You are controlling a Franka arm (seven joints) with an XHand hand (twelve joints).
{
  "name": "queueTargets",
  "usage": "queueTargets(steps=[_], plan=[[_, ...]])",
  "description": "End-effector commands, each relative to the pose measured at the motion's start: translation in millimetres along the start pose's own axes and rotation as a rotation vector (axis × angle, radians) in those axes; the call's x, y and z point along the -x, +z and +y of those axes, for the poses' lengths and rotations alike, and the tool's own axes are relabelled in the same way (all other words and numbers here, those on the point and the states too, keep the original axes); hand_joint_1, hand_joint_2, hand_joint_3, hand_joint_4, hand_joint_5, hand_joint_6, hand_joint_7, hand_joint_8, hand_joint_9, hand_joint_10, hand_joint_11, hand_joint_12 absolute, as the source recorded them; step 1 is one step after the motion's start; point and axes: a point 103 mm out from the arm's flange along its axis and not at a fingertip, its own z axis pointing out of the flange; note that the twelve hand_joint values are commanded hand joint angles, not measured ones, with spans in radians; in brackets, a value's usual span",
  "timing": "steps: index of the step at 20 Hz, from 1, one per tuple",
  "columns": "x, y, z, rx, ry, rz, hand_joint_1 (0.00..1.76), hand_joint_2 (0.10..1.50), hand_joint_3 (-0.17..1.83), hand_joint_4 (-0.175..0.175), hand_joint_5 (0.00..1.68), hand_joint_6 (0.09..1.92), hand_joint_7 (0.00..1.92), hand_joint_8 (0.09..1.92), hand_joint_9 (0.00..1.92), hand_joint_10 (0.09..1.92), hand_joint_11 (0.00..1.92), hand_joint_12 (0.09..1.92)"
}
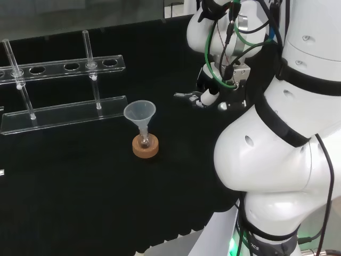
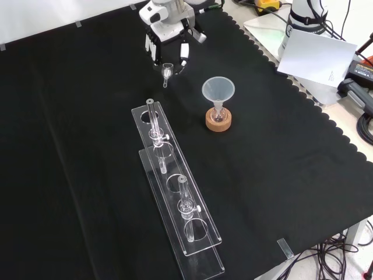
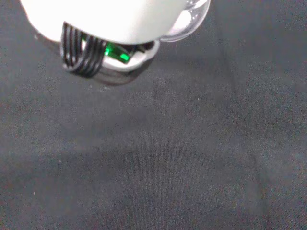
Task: Pick up the weighing funnel.
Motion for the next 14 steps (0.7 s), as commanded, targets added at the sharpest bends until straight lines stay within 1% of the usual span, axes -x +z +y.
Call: queueTargets(steps=[1,5,7,9,14], plan=[[-3.1,-22.1,-3.9,0.014,-0.008,-0.004,1.2,0.57,0.69,-0.041,1.5,0.25,1.55,0.28,1.44,0.3,1.14,0.84],[-6.4,-36.5,-3.1,0.025,-0.025,-0.011,1.2,0.57,0.69,-0.037,1.5,0.25,1.55,0.28,1.44,0.3,1.14,0.84],[-8.1,-42.8,-3.7,0.035,-0.031,-0.012,1.2,0.56,0.7,-0.023,1.5,0.25,1.55,0.27,1.44,0.3,1.14,0.84],[-10.1,-48.9,-4.7,0.042,-0.036,-0.01,1.2,0.56,0.7,-0.017,1.5,0.25,1.55,0.27,1.44,0.3,1.14,0.84],[-14.3,-62.4,-7.8,0.06,-0.041,-0.011,1.2,0.56,0.7,-0.014,1.5,0.25,1.56,0.27,1.44,0.3,1.14,0.84]])
